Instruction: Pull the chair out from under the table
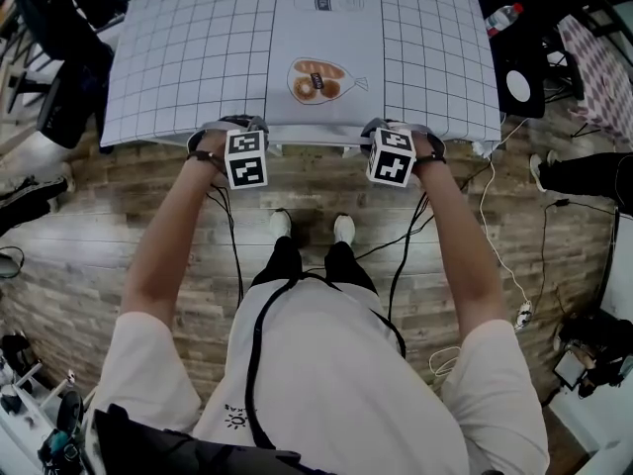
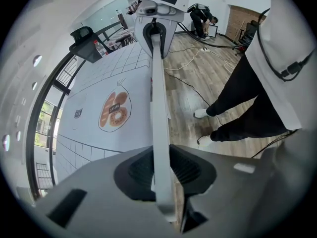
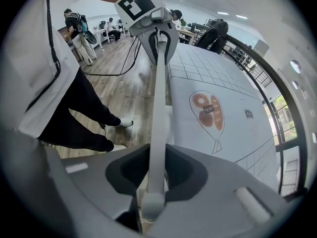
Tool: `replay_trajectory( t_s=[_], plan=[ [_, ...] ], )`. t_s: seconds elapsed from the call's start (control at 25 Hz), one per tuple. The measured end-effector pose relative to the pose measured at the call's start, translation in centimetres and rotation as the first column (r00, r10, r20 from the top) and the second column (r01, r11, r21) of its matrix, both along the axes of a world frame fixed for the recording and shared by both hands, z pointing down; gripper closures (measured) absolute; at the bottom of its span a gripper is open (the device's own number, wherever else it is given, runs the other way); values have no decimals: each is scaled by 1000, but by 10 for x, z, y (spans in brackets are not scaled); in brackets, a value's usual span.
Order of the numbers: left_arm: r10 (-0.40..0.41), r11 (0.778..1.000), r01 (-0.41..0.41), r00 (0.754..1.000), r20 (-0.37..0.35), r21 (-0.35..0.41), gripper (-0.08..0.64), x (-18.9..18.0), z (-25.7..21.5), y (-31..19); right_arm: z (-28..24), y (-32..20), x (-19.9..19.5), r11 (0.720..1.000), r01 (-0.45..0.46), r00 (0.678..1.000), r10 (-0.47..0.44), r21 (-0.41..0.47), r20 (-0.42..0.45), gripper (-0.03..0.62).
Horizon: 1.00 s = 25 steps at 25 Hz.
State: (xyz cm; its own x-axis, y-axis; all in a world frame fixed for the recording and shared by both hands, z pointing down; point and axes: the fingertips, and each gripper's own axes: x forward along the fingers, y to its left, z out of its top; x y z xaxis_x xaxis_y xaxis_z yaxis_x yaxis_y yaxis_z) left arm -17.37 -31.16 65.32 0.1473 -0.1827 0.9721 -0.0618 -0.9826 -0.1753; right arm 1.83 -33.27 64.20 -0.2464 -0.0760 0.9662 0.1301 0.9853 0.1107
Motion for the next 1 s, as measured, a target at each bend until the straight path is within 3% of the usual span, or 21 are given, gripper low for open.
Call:
replay_trajectory(
  t_s=[0.6,1.0],
  plan=[
    [-7,1000,7,1000,-11,-24,472,7,-10,54,-7,53,9,1000,9,1000,-9,-27,4,511],
    [-20,999,18,999,-32,-42,474,18,-11,136,-6,133,21,999,14,1000,-14,-48,9,511]
  ],
)
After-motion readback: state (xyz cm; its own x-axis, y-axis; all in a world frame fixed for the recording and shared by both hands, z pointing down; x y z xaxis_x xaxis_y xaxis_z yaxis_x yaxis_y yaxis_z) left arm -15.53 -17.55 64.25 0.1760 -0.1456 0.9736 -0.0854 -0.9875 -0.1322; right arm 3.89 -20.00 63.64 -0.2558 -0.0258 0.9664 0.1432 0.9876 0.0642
